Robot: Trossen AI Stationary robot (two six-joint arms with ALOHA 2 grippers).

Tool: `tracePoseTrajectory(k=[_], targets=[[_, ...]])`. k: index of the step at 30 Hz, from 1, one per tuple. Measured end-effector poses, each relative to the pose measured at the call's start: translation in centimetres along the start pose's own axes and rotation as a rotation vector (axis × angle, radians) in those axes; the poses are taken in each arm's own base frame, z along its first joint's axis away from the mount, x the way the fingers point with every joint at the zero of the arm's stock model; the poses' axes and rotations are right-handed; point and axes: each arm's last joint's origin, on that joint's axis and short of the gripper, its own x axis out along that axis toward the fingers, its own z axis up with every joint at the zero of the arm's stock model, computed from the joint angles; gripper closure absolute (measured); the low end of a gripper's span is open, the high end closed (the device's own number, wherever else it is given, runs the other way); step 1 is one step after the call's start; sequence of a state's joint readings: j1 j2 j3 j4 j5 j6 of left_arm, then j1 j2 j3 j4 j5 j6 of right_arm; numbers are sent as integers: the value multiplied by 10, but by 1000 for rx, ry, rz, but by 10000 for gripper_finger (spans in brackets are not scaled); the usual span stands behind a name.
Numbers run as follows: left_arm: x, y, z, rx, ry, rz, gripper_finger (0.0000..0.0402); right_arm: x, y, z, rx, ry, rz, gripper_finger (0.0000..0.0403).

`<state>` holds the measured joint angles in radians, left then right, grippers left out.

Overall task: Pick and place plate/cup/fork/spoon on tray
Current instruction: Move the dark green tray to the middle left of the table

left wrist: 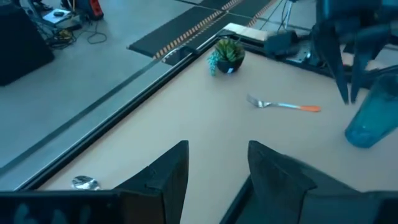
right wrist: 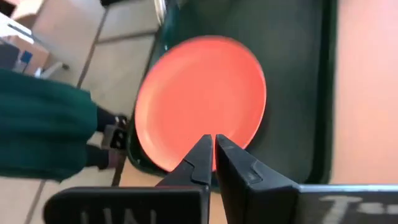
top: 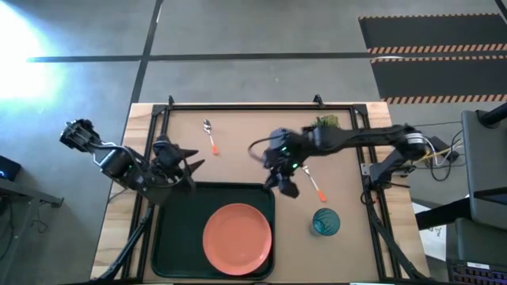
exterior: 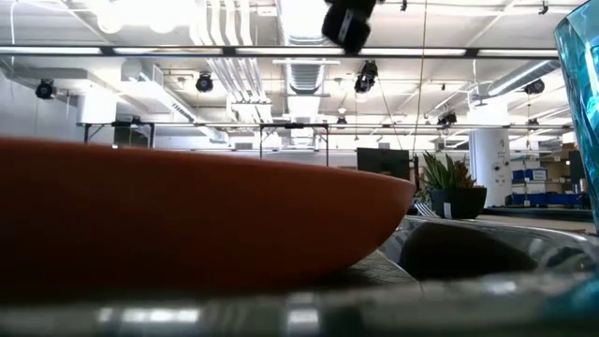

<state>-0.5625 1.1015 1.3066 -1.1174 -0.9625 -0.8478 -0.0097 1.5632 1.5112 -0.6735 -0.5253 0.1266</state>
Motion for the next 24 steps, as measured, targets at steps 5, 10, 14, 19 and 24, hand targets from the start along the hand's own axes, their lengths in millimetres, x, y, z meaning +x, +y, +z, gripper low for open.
tracePoseTrajectory(k=[5,10,14,19,24], targets=[[3,7,-13,25,12,14,253,48,-15,-11,91,127,8,394],[6,13,-24,37,21,24,253,90,-23,-26,129,237,20,394],[7,16,-28,36,21,24,253,106,-34,-35,173,295,-3,394],[7,16,-28,35,21,24,253,116,-43,-41,175,327,-59,394],[7,16,-28,35,21,23,253,116,-46,-41,137,320,-150,394]])
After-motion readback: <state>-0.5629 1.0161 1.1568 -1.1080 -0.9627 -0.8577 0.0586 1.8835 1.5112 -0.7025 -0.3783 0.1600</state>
